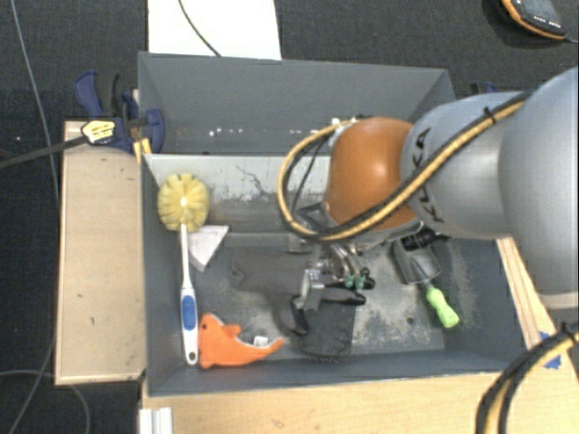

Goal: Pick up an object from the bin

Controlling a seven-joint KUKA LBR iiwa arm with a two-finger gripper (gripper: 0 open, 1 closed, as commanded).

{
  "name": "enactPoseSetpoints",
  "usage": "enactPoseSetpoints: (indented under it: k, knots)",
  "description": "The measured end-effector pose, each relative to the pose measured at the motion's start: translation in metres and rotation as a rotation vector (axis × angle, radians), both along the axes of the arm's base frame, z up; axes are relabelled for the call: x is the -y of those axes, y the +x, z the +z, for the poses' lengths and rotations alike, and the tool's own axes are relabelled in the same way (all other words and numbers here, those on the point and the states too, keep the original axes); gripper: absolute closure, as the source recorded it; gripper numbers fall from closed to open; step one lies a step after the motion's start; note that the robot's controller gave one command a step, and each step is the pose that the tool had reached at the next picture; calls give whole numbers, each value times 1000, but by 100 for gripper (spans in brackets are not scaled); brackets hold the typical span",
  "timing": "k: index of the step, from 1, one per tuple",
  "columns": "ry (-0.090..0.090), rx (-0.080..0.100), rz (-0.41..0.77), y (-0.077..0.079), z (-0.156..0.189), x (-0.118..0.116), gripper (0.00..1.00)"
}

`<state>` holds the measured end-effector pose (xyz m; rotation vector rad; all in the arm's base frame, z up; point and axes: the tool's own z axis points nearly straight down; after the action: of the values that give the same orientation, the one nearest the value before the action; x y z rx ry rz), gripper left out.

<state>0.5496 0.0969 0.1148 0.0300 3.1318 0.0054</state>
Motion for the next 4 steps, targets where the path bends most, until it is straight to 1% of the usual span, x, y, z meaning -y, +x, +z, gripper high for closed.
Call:
enactPoseSetpoints:
  k: [1,2,3,4]
  knots:
    - [-4,-7,112,7,50,72,0]
    - [-1,2,117,-2,-3,83,0]
    - [-5,-1,28,-22,-8,89,100]
    - [-5,-1,28,-22,-8,89,100]
